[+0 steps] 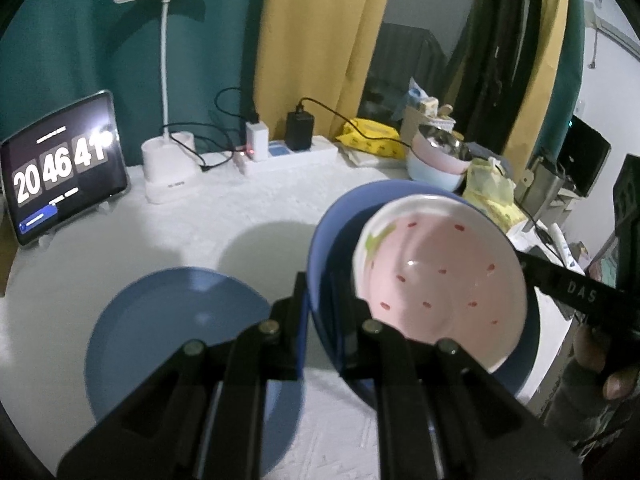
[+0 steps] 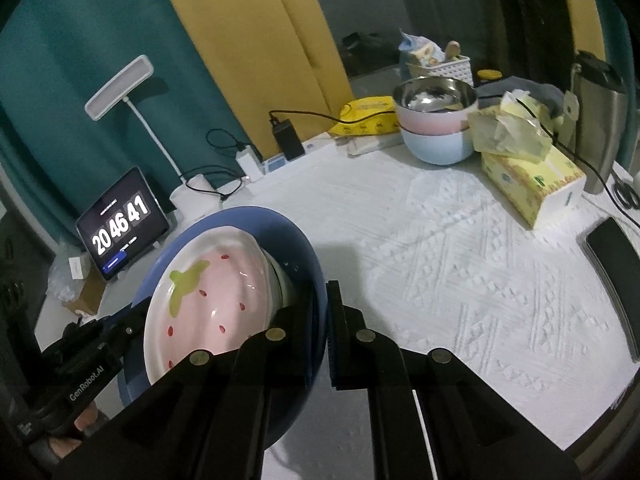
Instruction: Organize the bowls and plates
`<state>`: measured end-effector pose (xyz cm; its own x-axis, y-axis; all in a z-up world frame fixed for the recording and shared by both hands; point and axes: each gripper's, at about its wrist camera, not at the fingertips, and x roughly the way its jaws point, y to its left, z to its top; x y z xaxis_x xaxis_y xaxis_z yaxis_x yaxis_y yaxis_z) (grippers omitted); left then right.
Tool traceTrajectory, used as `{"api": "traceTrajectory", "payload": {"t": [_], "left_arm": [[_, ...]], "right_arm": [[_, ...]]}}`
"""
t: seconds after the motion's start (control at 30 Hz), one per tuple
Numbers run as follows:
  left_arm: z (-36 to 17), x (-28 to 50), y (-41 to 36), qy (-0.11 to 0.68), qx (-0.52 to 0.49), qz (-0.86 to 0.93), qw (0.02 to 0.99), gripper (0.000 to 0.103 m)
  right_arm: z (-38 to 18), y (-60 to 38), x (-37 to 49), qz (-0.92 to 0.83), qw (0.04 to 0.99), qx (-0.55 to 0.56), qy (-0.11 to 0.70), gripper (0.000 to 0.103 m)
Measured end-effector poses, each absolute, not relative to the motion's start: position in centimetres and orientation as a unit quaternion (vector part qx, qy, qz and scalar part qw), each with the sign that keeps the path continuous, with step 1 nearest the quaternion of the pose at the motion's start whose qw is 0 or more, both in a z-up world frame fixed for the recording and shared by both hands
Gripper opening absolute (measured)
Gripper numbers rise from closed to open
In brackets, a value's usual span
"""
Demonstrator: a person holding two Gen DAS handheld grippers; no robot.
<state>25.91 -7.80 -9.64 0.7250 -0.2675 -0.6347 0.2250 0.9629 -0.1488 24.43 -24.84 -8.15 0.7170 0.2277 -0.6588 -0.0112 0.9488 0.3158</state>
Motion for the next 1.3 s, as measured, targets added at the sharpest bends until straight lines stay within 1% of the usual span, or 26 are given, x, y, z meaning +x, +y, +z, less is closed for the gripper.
{"api": "traceTrajectory", "payload": {"t": [0.37, 1.3], "left_arm": [[-8.9, 25.5, -4.0, 0.338, -0.048, -0.117, 0.933, 0.01], [-9.6, 24.7, 5.0, 0.336, -0.086, -0.063, 0.936, 0.01]], "right_arm": [[-7.3, -21.2, 25.3, 0.085, 0.916, 0.129, 0.371, 0.007], [-7.5, -12.0, 27.9, 0.135, 0.908, 0.081, 0.389, 0.007]]}}
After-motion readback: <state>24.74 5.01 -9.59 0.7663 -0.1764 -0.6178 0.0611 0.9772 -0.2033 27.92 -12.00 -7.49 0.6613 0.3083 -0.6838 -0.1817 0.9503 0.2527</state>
